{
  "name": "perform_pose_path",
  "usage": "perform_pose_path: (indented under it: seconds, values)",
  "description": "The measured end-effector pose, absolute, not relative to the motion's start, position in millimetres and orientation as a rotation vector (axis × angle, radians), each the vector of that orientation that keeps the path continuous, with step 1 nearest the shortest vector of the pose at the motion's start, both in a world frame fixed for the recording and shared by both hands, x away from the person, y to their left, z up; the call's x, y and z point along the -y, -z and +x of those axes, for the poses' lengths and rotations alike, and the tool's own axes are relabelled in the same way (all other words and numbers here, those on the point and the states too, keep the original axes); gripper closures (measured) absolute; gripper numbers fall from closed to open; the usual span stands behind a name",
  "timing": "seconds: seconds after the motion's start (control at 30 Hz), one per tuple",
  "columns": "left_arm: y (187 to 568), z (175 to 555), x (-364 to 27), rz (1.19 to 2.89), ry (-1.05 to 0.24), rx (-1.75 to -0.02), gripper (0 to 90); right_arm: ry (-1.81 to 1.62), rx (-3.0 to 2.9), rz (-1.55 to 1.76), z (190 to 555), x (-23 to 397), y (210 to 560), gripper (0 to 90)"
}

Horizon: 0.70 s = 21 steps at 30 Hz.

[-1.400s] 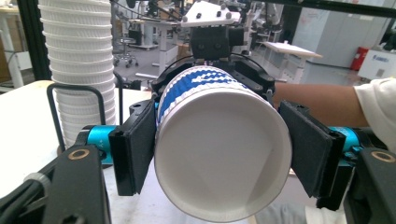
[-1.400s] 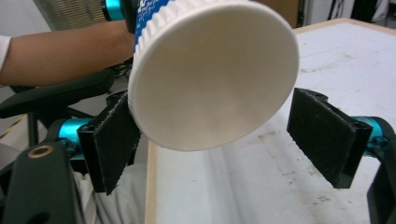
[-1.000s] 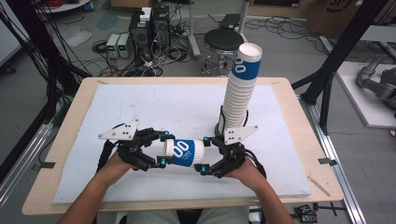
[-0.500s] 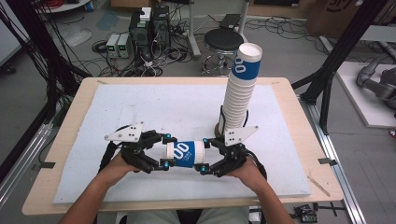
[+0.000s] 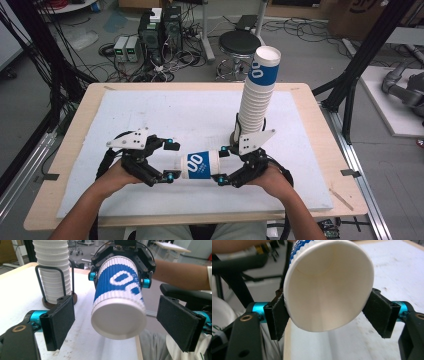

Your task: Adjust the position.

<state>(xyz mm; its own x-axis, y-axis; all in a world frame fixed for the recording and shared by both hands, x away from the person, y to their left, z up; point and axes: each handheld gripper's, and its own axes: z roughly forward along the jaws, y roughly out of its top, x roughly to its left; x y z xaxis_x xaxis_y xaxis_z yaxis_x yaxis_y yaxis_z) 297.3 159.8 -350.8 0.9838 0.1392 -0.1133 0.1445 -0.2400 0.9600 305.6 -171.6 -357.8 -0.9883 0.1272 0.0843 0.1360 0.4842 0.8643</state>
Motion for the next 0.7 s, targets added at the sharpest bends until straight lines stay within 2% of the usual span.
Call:
perform_pose_path:
  seconds: [0.7]
  values:
    - [343.6,300.9,-143.2,2.008,-0.004,-0.207,15.3,1.149,3.013,-0.058,308.5,129.4,323.4,26.5]
